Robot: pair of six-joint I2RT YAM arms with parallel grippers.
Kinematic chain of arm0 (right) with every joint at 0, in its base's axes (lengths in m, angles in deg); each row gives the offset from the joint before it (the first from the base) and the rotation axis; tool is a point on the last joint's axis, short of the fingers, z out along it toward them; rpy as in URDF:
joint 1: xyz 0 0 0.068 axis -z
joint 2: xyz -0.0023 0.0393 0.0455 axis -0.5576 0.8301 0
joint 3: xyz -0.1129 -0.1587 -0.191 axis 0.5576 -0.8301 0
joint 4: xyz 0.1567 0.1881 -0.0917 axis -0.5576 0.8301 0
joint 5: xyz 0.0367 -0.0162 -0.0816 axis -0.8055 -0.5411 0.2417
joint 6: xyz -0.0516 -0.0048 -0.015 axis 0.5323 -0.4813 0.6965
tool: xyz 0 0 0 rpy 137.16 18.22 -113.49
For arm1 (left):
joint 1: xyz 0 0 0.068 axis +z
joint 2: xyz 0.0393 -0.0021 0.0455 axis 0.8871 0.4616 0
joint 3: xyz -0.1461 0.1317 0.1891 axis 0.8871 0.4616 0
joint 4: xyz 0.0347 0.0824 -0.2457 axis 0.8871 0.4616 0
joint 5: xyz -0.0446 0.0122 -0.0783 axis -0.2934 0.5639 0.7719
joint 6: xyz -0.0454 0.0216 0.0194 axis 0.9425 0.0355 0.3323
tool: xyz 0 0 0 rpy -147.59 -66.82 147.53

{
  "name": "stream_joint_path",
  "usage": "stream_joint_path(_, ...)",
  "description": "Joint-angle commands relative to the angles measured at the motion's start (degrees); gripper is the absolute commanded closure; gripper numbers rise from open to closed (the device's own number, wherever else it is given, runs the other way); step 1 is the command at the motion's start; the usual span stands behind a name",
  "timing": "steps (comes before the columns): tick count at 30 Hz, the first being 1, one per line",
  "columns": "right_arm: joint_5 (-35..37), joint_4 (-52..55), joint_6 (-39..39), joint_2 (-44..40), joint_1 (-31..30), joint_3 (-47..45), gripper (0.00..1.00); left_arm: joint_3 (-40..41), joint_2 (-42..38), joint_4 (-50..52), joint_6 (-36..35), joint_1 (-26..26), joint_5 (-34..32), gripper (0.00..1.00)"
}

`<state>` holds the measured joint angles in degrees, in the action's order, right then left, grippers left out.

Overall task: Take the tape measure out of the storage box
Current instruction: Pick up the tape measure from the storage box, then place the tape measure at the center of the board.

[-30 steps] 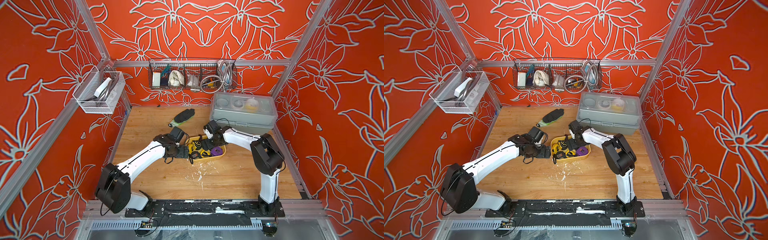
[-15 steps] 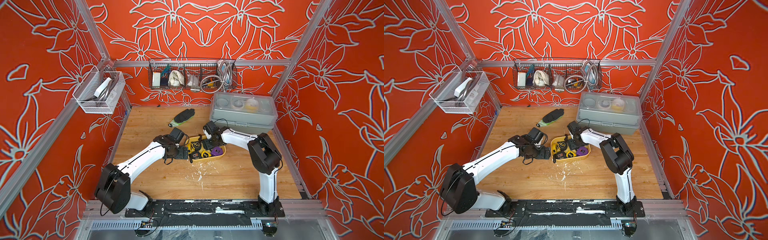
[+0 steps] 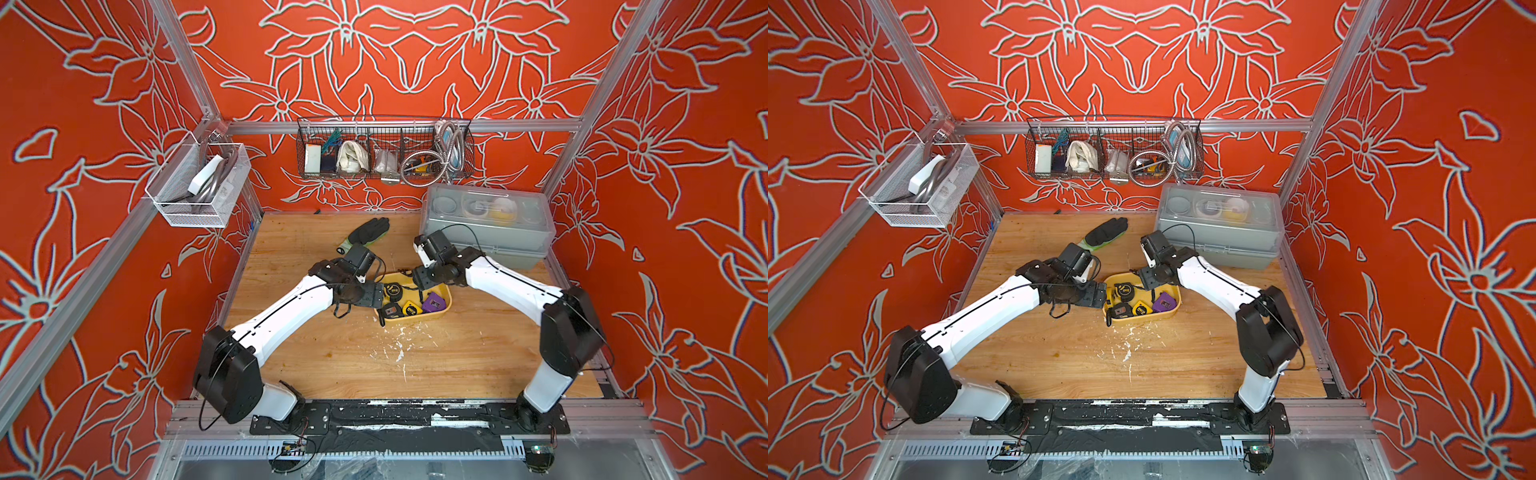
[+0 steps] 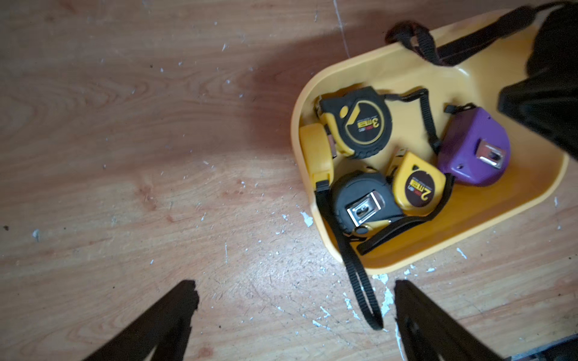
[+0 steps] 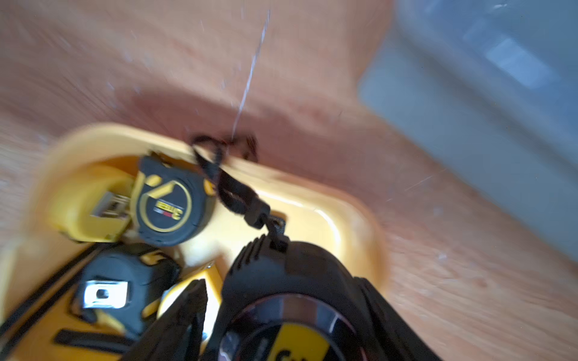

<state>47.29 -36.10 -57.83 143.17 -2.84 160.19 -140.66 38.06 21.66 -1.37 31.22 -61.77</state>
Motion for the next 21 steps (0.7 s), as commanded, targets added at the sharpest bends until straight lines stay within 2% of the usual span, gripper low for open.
stream_joint_path(1,1.76,4.04,0.74,-3.34,3.12,1.62,0.54,-3.65,4.26,2.49,-2.00,-2.13,-1.31,0.01)
stream_joint_path(8,-3.26,2.52,-0.25,-7.28,17.27,-7.35,0.57,-12.67,13.56,5.10,-2.76,-5.65,-2.04,0.00)
stream_joint_path(12,-4.93,1.11,-0.69,-5.04,23.22,-11.85,0.56,-16.05,17.53,5.03,-3.57,-7.49,-1.54,0.00)
stream_joint_path(16,-6.42,-1.41,-0.97,-0.97,26.38,-14.96,0.56,-18.13,21.44,5.41,-3.34,-8.43,-0.91,0.00)
stream_joint_path(21,-7.67,-2.23,-0.68,5.45,26.91,-15.67,0.54,-18.26,23.47,5.20,-2.91,-9.22,-0.15,0.00)
